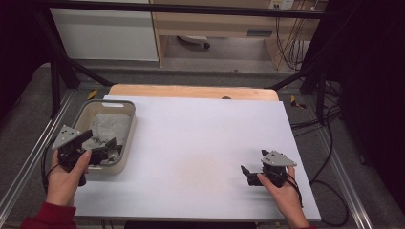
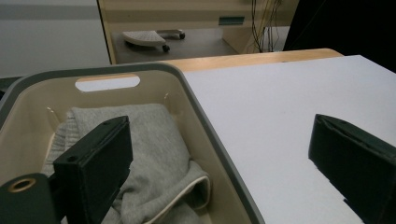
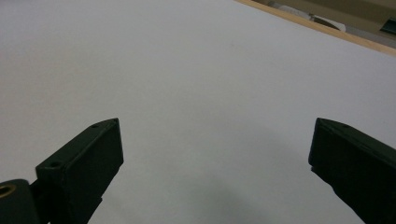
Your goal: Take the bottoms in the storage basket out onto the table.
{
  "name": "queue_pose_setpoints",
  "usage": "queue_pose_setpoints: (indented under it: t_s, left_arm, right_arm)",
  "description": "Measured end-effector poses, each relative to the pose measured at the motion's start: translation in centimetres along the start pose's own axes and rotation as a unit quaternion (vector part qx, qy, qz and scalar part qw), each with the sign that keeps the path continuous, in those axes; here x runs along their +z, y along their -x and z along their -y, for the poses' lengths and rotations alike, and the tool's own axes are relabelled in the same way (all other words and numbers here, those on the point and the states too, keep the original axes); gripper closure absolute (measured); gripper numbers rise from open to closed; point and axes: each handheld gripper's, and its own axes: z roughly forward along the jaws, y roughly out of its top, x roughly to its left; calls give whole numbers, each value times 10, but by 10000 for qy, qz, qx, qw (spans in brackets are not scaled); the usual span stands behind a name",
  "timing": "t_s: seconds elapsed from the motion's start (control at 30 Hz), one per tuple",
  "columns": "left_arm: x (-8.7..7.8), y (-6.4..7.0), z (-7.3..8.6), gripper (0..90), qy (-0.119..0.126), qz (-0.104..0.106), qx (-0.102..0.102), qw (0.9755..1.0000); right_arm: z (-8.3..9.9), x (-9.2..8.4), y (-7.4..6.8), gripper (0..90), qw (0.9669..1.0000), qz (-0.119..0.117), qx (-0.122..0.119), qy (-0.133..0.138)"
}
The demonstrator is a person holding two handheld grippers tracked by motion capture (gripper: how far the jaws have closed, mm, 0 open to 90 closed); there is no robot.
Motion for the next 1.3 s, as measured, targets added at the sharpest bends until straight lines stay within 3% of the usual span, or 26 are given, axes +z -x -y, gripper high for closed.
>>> queue_pose_setpoints:
  t_s: [0.13, 0.4, 0.63, 0.87, 1.07, 1.3]
  left_arm:
    - [4, -4, -9, 71, -78, -78, 0, 9999]
    - [19, -10, -25, 71, -303, -148, 186, 9993]
    - [33, -19, -29, 71, -422, -198, 143, 9988]
    - [42, -23, -30, 64, -556, -241, 284, 9978]
    - [45, -27, -35, 65, -532, -234, 206, 9981]
    - [47, -27, -44, 65, -500, -309, 380, 9975]
  right_arm:
    - [0, -1, 0, 35, 10000, 12, 15, 17]
    - [0, 0, 1, 35, 10000, 43, 67, 6]
    - [0, 2, -1, 34, 10000, 20, 33, -28]
    - [0, 2, -2, 33, 10000, 34, 25, -7]
    - [2, -1, 0, 32, 10000, 62, 60, 12]
    - [2, -6, 1, 31, 9998, 159, 123, 47]
